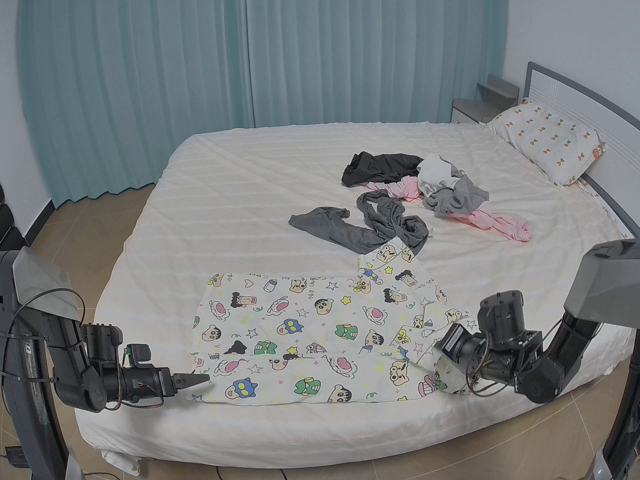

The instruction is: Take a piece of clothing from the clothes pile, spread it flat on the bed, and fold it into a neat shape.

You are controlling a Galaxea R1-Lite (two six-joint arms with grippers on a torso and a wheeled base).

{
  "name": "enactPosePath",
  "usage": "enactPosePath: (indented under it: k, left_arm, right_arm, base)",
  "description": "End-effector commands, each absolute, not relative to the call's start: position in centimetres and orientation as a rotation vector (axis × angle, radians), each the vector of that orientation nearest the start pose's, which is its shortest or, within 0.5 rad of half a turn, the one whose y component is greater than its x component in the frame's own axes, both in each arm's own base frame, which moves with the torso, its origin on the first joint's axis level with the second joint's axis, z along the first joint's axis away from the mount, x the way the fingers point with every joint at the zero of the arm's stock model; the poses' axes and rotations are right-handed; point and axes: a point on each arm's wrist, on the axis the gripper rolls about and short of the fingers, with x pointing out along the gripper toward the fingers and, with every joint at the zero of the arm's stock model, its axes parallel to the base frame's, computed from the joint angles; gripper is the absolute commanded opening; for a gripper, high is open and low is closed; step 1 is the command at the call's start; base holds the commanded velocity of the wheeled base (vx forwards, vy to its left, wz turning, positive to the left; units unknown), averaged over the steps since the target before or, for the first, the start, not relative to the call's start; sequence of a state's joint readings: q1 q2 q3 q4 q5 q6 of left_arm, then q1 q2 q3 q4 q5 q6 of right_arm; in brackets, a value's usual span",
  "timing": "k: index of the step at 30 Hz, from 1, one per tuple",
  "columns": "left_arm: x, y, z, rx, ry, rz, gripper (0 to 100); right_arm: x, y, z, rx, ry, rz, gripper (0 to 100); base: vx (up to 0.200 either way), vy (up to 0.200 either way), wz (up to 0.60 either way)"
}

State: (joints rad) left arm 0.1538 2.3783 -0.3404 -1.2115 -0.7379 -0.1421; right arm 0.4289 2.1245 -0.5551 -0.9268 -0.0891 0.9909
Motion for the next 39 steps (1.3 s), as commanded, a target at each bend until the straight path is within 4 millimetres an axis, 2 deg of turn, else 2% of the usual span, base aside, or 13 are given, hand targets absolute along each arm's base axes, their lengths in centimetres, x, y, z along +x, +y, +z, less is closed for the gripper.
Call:
enactPosePath:
  k: [1, 9, 23, 26, 32, 36, 39]
  left_arm:
    - [27.0, 2.7, -5.4, -0.494, 0.797, -0.496, 100]
    - [27.0, 2.7, -5.4, -0.494, 0.799, -0.496, 100]
    - [27.0, 2.7, -5.4, -0.492, 0.798, -0.497, 100]
    - [27.0, 2.7, -5.4, -0.49, 0.797, -0.498, 100]
    - [27.0, 2.7, -5.4, -0.49, 0.797, -0.498, 100]
    - [27.0, 2.7, -5.4, -0.49, 0.797, -0.498, 100]
    - [27.0, 2.7, -5.4, -0.489, 0.797, -0.498, 100]
  right_arm:
    - [33.3, 12.6, 6.4, 0.818, 0.643, 0.005, 0]
    - [34.4, 12.8, 7.5, 0.762, 0.701, 0.011, 0]
    - [35.9, 13.1, 8.1, 0.662, 0.735, 0.02, 0]
    - [35.3, 13.3, 7.7, 0.655, 0.756, 0.019, 0]
    - [32.2, 13.3, 5.3, 0.617, 0.874, -0.01, 0]
    - [30.2, 13.6, 4.7, 0.62, 0.924, -0.021, 0]
    - [29.5, 13.6, 4.3, 0.61, 0.946, -0.026, 0]
  base:
    - [0.0, 0.0, 0.0]
    - [0.0, 0.0, 0.0]
    - [0.0, 0.0, 0.0]
    - [0.0, 0.0, 0.0]
    - [0.0, 0.0, 0.0]
    - [0.0, 0.0, 0.0]
    - [0.0, 0.0, 0.0]
